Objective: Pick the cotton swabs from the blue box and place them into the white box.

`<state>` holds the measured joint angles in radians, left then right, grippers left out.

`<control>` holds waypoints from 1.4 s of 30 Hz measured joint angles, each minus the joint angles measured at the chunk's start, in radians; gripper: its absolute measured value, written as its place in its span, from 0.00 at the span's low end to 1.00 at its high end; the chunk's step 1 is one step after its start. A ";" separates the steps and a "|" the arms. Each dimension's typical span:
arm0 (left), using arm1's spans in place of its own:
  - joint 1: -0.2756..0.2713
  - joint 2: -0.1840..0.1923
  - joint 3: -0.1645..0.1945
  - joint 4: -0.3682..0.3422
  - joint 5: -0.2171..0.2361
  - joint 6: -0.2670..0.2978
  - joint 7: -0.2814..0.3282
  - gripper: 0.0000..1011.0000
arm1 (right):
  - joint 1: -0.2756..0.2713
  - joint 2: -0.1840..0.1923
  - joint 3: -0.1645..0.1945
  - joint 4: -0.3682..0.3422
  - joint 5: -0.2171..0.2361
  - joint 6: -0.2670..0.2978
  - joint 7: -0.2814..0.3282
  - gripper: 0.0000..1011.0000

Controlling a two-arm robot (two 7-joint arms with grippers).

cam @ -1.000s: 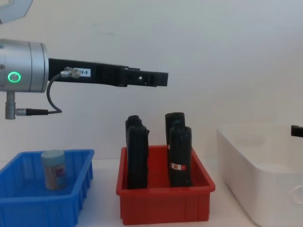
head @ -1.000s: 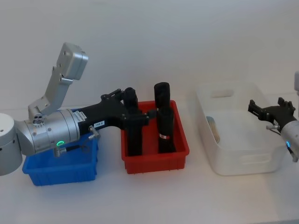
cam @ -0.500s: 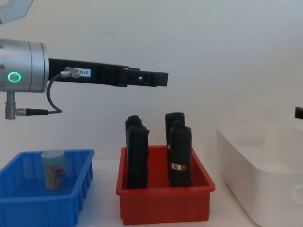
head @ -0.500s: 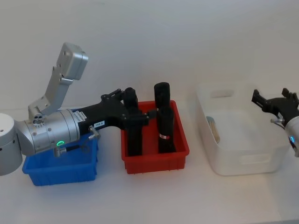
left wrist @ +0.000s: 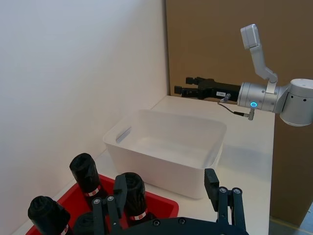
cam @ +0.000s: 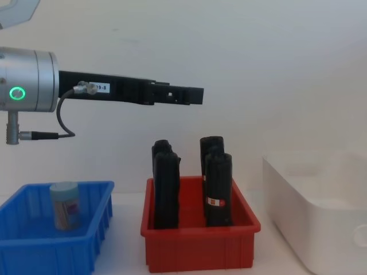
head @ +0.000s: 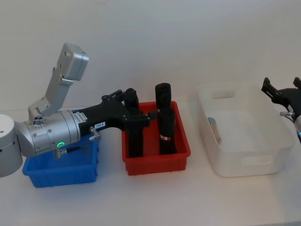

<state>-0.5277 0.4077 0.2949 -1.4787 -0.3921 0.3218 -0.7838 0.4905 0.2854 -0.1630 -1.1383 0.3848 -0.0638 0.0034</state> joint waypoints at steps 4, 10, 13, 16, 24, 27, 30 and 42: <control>0.001 0.000 0.001 0.000 0.000 -0.001 0.002 0.99 | -0.004 0.000 0.000 -0.004 0.000 0.000 0.000 0.99; 0.015 -0.001 0.009 -0.007 0.009 -0.016 0.042 0.99 | -0.031 0.003 -0.003 -0.039 -0.005 0.005 0.002 0.99; 0.028 -0.002 0.016 -0.014 0.017 -0.030 0.075 0.99 | -0.056 0.006 -0.006 -0.070 -0.010 0.010 0.006 0.99; 0.044 -0.004 0.025 -0.022 0.027 -0.046 0.115 0.99 | -0.086 0.009 -0.010 -0.107 -0.016 0.016 0.010 0.99; 0.077 -0.007 0.043 -0.039 0.050 -0.082 0.205 0.99 | -0.152 0.016 -0.019 -0.190 -0.030 0.029 0.019 0.99; 0.096 -0.008 0.053 -0.049 0.063 -0.102 0.256 0.99 | -0.190 0.020 -0.023 -0.237 -0.037 0.037 0.023 0.99; 0.111 -0.010 0.062 -0.057 0.073 -0.118 0.296 0.99 | -0.214 0.022 -0.026 -0.267 -0.041 0.042 0.027 0.99; 0.171 -0.016 0.095 -0.088 0.113 -0.182 0.455 0.99 | -0.339 0.035 -0.042 -0.423 -0.066 0.066 0.043 0.99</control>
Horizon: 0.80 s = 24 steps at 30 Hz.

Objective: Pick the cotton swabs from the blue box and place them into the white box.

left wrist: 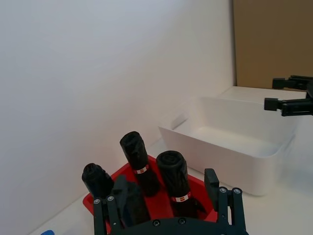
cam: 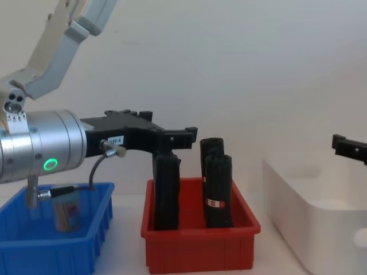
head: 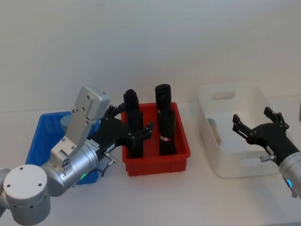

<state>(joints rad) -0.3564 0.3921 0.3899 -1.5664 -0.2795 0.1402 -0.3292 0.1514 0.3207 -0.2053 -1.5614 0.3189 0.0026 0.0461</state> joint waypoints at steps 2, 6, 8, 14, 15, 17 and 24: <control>0.011 -0.001 0.007 -0.006 0.008 -0.012 0.031 0.99 | -0.023 0.003 -0.003 -0.028 -0.005 0.004 0.003 0.99; 0.030 -0.003 0.017 -0.015 0.020 -0.031 0.081 0.99 | -0.060 0.006 -0.008 -0.075 -0.012 0.012 0.008 0.99; 0.038 -0.003 0.021 -0.020 0.025 -0.040 0.101 0.99 | -0.074 0.008 -0.009 -0.092 -0.014 0.015 0.009 0.99; 0.068 -0.006 0.037 -0.034 0.045 -0.072 0.181 0.99 | -0.129 0.014 -0.016 -0.160 -0.025 0.025 0.016 0.99; 0.076 -0.007 0.041 -0.039 0.050 -0.080 0.202 0.99 | -0.135 0.014 -0.017 -0.167 -0.026 0.026 0.017 0.99; 0.087 -0.008 0.048 -0.044 0.057 -0.092 0.231 0.99 | -0.148 0.016 -0.019 -0.185 -0.029 0.029 0.019 0.99; 0.110 -0.010 0.060 -0.057 0.074 -0.116 0.293 0.99 | -0.165 0.017 -0.021 -0.204 -0.032 0.032 0.021 0.99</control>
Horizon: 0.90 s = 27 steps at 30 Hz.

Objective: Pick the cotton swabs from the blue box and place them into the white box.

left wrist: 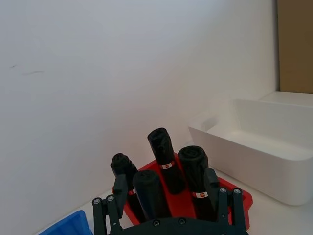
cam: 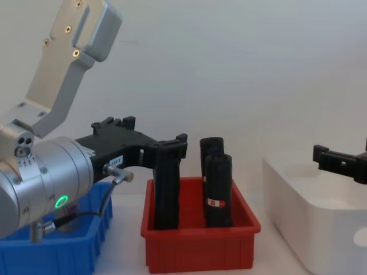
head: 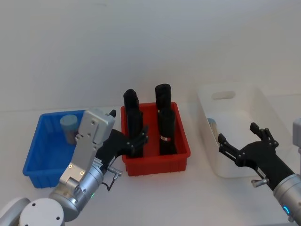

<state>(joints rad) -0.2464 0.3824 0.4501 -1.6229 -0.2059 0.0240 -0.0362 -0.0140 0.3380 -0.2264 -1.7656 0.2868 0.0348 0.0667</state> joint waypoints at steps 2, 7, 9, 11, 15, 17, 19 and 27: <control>0.005 0.000 0.003 -0.002 0.003 -0.006 0.013 0.99 | 0.000 0.000 0.000 0.000 0.000 0.000 0.000 0.99; 0.010 -0.001 0.005 -0.004 0.006 -0.010 0.024 0.99 | -0.001 -0.001 0.000 -0.001 0.000 0.000 0.000 0.99; 0.010 -0.001 0.005 -0.004 0.006 -0.011 0.025 0.99 | -0.001 -0.001 0.001 -0.001 0.000 0.000 0.000 0.99; 0.010 -0.001 0.005 -0.004 0.006 -0.011 0.025 0.99 | -0.001 -0.001 0.001 -0.001 0.000 0.000 0.000 0.99; 0.009 0.000 0.004 -0.004 0.006 -0.011 0.025 0.99 | -0.001 -0.001 0.001 -0.001 0.000 -0.001 0.000 0.99; 0.009 0.000 0.004 -0.004 0.006 -0.011 0.025 0.99 | -0.001 -0.001 0.001 -0.001 0.000 -0.001 0.000 0.99; 0.009 0.000 0.004 -0.004 0.006 -0.011 0.025 0.99 | -0.001 -0.001 0.001 -0.001 0.000 -0.001 0.000 0.99; 0.009 0.000 0.004 -0.003 0.006 -0.010 0.025 0.99 | -0.001 -0.001 0.001 -0.001 0.001 -0.001 0.000 0.99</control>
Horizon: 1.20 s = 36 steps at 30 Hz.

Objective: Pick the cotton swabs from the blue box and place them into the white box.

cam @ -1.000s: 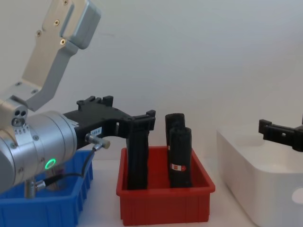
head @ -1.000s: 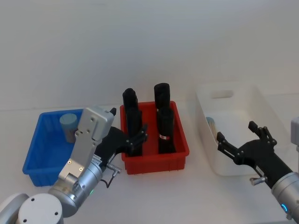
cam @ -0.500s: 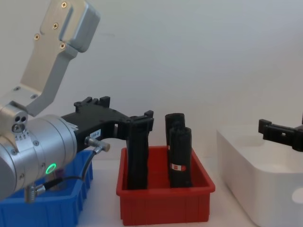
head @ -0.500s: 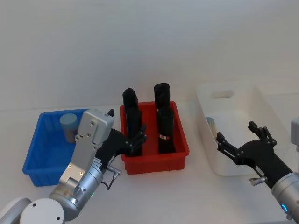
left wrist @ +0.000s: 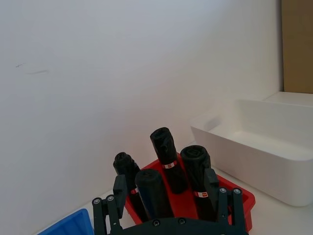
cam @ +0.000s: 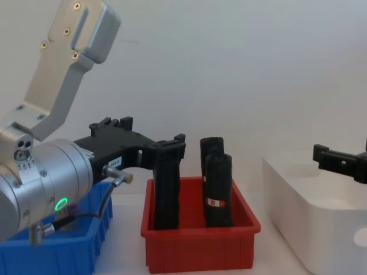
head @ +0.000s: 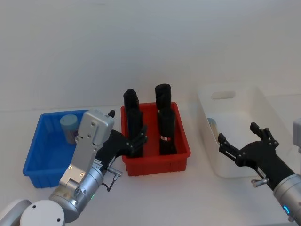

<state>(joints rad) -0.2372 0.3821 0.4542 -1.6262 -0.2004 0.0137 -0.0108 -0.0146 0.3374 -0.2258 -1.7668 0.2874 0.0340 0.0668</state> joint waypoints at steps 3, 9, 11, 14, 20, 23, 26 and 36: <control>0.000 0.000 0.000 0.000 0.000 0.000 0.000 0.99 | 0.000 0.000 0.000 0.001 0.000 0.000 0.000 0.99; 0.000 0.000 0.000 0.000 0.000 0.000 0.000 0.99 | 0.010 -0.005 0.000 0.014 0.000 -0.003 0.019 0.99; 0.000 0.000 0.000 0.000 0.000 0.000 0.000 0.99 | 0.020 -0.008 -0.001 0.026 -0.001 -0.004 0.031 0.99; 0.000 0.000 0.000 0.000 0.000 0.000 0.000 0.99 | 0.038 -0.015 -0.002 0.048 -0.005 -0.005 0.054 0.99; 0.000 0.000 0.000 0.000 0.000 0.000 0.000 0.99 | 0.087 -0.033 -0.006 0.108 -0.017 -0.009 0.112 0.99; 0.000 0.000 0.000 0.000 0.000 0.000 0.000 0.99 | 0.120 -0.046 -0.008 0.148 -0.025 -0.013 0.149 0.99; 0.000 0.000 0.000 0.000 0.000 0.000 0.000 0.99 | 0.157 -0.060 -0.012 0.194 -0.035 -0.018 0.188 0.99; 0.000 0.000 0.000 0.000 0.000 0.000 0.000 0.99 | 0.270 -0.106 -0.026 0.337 -0.073 -0.040 0.291 0.99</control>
<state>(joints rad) -0.2372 0.3821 0.4542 -1.6262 -0.2004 0.0139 -0.0110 0.2554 0.2317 -0.2516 -1.4302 0.2146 -0.0057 0.3583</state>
